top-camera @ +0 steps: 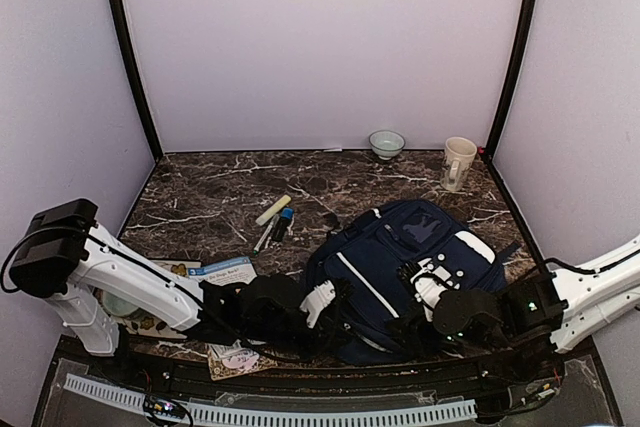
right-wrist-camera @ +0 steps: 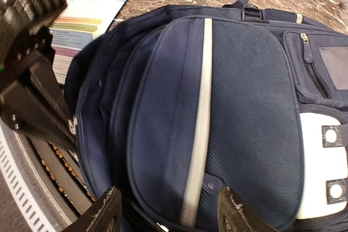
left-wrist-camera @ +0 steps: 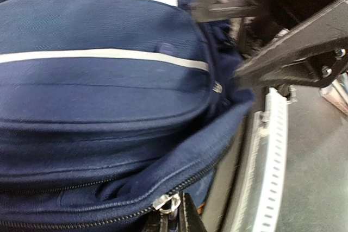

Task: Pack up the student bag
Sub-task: Unzip the largest pocket of the student bag, then hold the largest pocket of the student bag.

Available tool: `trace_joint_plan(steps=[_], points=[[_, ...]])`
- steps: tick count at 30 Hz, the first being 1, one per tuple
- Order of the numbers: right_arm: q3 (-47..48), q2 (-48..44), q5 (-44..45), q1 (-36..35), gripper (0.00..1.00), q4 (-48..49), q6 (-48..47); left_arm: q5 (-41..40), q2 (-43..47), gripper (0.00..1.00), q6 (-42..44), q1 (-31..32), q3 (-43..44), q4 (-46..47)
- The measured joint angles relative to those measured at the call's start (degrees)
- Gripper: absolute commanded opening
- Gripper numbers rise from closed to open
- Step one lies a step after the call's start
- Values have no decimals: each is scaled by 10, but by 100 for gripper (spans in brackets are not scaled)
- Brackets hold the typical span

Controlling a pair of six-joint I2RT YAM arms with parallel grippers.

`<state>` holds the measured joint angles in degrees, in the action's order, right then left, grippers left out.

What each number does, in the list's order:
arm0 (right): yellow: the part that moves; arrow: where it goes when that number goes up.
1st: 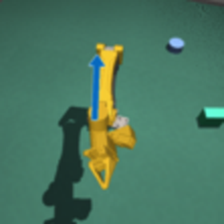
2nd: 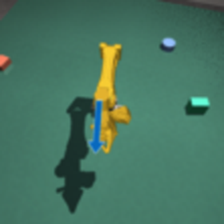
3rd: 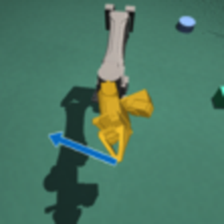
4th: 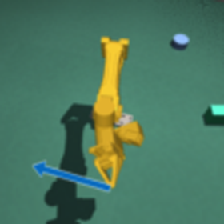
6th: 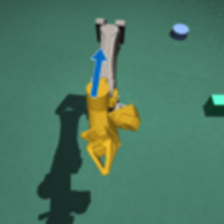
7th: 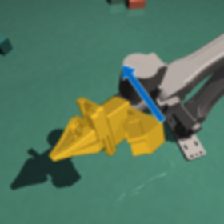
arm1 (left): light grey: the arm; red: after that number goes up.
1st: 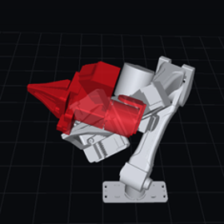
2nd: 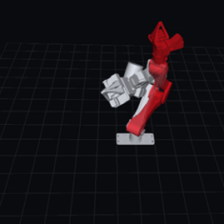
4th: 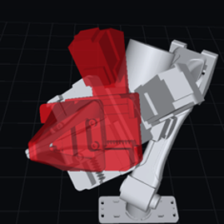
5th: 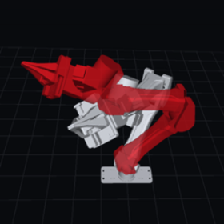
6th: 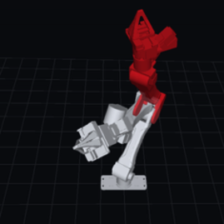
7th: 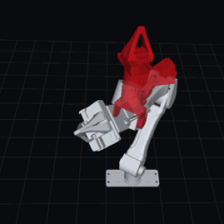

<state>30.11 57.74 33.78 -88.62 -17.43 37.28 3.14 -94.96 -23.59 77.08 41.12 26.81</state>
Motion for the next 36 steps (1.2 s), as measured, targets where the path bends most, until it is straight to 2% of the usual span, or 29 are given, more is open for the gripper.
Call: trace_joint_plan(steps=[5, 12, 23, 25, 29, 32, 36], points=[[4, -9, -24, -3, 70, 1, -13, 16, -34, 0, -5, 10, 25, 17], [4, 28, -74, -3, 70, 41, -30, 32, -45, 0, -11, 9, 30, 23], [-33, 54, -86, -5, 70, 91, -36, 35, -45, 0, -11, 9, 29, 32], [-50, 54, -95, -5, 62, 113, -38, 36, -45, 0, -11, 9, 28, 33], [-71, 55, -105, -2, 34, 145, -35, 37, -45, 0, -11, 9, 26, 33], [-76, 60, -108, 2, 18, 163, -27, 37, -45, 0, -11, 9, 26, 33], [-78, 65, -113, 5, 6, 181, -24, 33, -44, 0, -11, 9, 26, 29]])
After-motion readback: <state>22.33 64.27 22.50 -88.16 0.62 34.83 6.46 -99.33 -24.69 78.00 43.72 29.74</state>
